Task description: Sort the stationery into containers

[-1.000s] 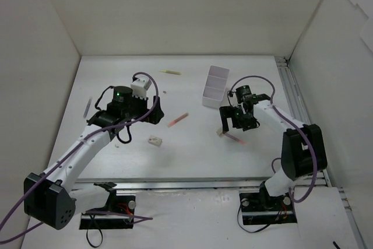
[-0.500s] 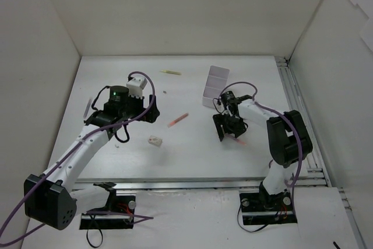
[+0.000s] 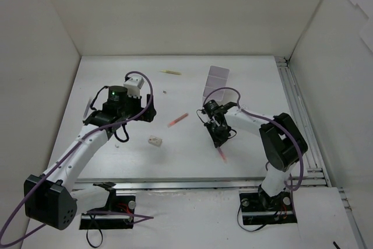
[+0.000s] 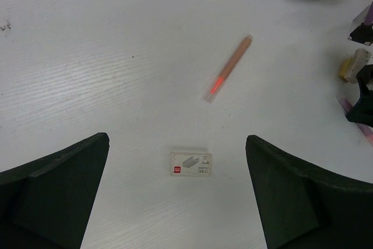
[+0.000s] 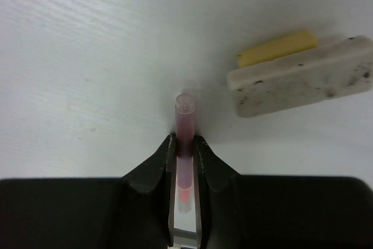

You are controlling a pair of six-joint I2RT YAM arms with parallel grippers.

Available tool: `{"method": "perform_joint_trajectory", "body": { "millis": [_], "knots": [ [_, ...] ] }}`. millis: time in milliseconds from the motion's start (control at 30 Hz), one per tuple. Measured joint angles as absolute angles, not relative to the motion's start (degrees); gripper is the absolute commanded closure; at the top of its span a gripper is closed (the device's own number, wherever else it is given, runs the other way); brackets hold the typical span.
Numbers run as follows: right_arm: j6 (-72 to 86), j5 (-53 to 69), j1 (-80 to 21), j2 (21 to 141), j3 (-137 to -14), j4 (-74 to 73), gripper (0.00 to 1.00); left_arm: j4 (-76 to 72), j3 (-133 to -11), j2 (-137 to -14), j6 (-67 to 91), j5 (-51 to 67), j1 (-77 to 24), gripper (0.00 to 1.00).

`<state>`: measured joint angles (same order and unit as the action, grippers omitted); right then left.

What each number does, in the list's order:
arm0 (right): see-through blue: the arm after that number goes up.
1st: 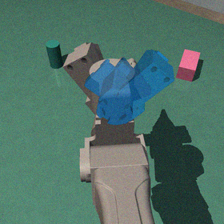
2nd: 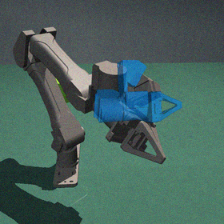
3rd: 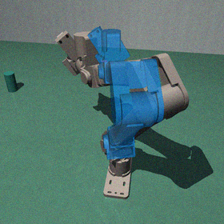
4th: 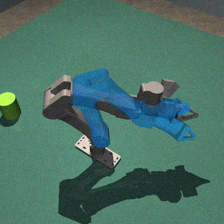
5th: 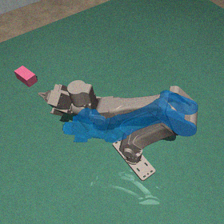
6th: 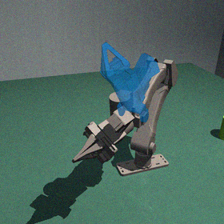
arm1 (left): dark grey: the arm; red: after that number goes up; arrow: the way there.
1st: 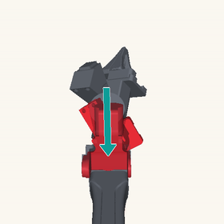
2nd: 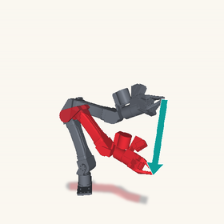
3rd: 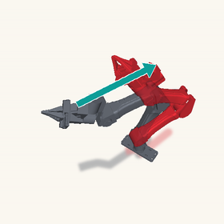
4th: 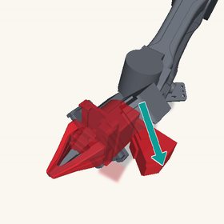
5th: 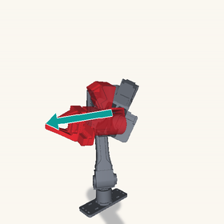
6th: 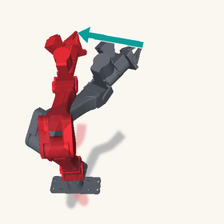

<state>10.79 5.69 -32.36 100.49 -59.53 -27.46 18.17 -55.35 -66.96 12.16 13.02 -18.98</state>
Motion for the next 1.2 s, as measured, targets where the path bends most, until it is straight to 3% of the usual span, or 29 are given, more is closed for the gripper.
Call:
{"method": "perform_joint_trajectory", "body": {
  "millis": [233,400,533,667,900,1200],
  "knots": [
    [8.9,6.3,-37.2,99.2,-61.3,-27.6,1.00,19.5,-55.4,-66.6,12.7,11.6,-18.2,0.00],
    [6.9,2.1,-36.8,93.1,-69.6,-23.9,1.00,20.6,-55.4,-64.8,14.2,9.8,-16.2,0.00],
    [6.4,-7.7,-32.4,87.5,-72.3,-8.1,1.00,22.0,-55.4,-63.7,16.1,6.5,-12.7,0.00],
    [4.0,-18.3,-28.5,84.9,-64.7,19.2,1.00,23.6,-54.5,-63.2,17.9,5.0,-7.0,0.00],
    [1.9,-26.9,-23.9,101.8,-68.8,43.5,1.00,24.5,-51.6,-61.4,20.1,4.9,0.6,0.00],
    [2.7,-26.2,-20.4,112.1,-69.6,55.7,1.00,24.2,-51.6,-63.5,20.4,6.2,5.8,0.00]
  ]
}}
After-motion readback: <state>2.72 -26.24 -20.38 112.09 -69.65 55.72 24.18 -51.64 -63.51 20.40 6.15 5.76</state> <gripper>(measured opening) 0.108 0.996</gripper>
